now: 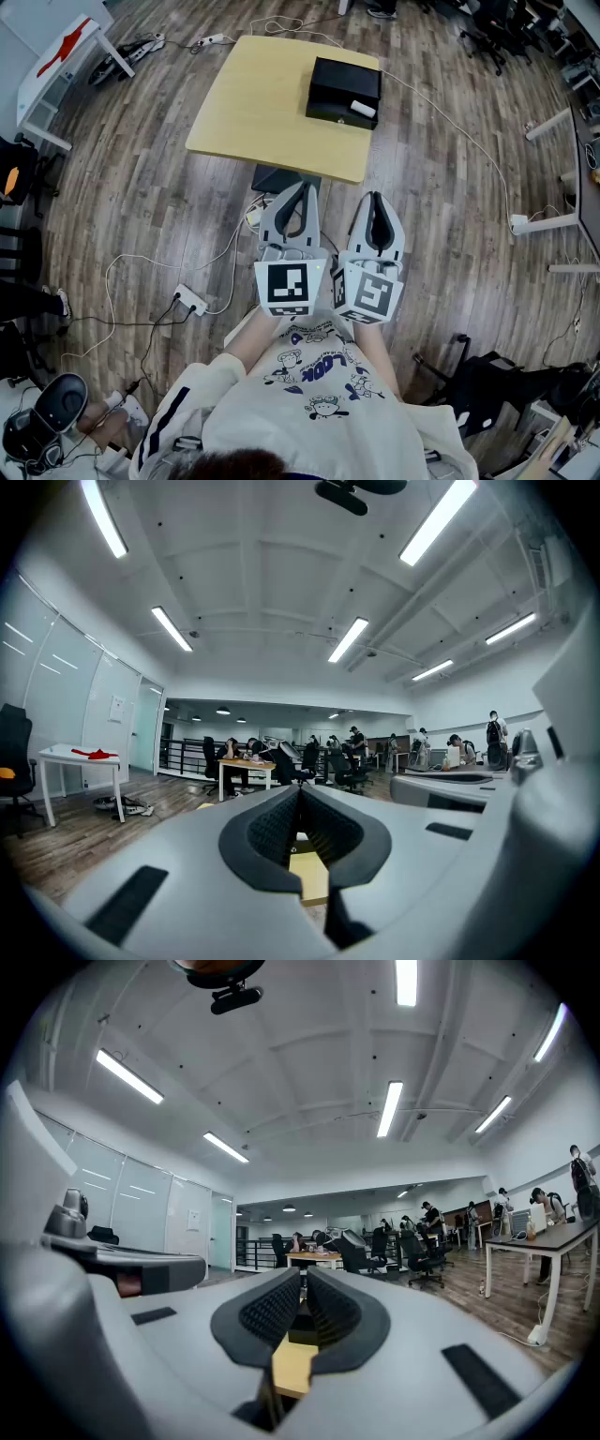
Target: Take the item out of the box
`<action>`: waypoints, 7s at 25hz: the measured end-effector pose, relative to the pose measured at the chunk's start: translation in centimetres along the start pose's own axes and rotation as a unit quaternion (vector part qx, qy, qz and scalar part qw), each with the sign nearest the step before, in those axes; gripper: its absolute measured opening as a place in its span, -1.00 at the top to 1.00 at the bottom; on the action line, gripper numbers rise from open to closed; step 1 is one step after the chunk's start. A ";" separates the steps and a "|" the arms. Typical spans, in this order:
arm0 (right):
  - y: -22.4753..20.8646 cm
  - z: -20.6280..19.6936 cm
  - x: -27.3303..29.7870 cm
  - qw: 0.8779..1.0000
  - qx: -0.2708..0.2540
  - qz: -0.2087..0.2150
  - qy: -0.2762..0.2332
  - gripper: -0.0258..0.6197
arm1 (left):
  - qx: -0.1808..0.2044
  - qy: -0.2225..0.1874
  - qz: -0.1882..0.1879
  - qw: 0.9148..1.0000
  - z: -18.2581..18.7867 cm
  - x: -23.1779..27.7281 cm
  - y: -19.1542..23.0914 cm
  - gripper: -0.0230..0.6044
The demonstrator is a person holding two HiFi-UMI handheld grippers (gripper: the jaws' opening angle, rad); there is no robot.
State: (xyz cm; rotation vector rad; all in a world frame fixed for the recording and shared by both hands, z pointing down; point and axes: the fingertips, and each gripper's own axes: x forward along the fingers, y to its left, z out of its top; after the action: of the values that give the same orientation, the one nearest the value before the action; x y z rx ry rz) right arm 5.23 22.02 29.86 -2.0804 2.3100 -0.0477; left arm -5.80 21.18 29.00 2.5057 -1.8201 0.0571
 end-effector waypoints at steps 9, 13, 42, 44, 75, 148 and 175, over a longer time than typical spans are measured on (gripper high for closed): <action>0.2 0.0 1.4 1.000 -0.005 -0.004 0.001 0.79 | -0.002 0.001 -0.008 1.000 0.1 1.4 0.5 0.88; 0.1 -0.3 2.3 1.000 -0.002 -0.006 0.003 0.79 | -0.005 0.003 -0.012 1.000 -0.1 2.3 0.9 0.88; -1.3 -3.1 10.8 0.998 0.021 -0.050 0.034 0.79 | -0.017 0.045 -0.040 0.998 -2.8 11.3 5.0 0.88; -1.6 -3.2 12.1 0.998 0.021 -0.046 0.035 0.79 | -0.017 0.044 -0.034 0.998 -2.8 12.4 5.3 0.88; -10.5 -6.6 32.0 0.993 0.000 0.046 0.112 0.79 | -0.025 0.099 0.030 0.994 -4.8 32.7 3.1 0.88; -11.5 -31.8 35.8 0.696 -0.361 0.280 0.554 0.46 | -0.110 0.301 0.108 0.941 -21.8 36.8 6.2 0.88; -10.3 -28.6 36.2 0.765 -0.297 0.262 0.508 0.48 | -0.092 0.262 0.105 0.955 -19.5 35.5 7.2 0.88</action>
State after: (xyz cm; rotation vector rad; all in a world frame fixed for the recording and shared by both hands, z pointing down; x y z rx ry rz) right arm 10.36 -15.05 58.73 -1.6412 3.9510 -0.6638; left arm -1.77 -13.67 50.50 1.9187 -1.7482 0.4841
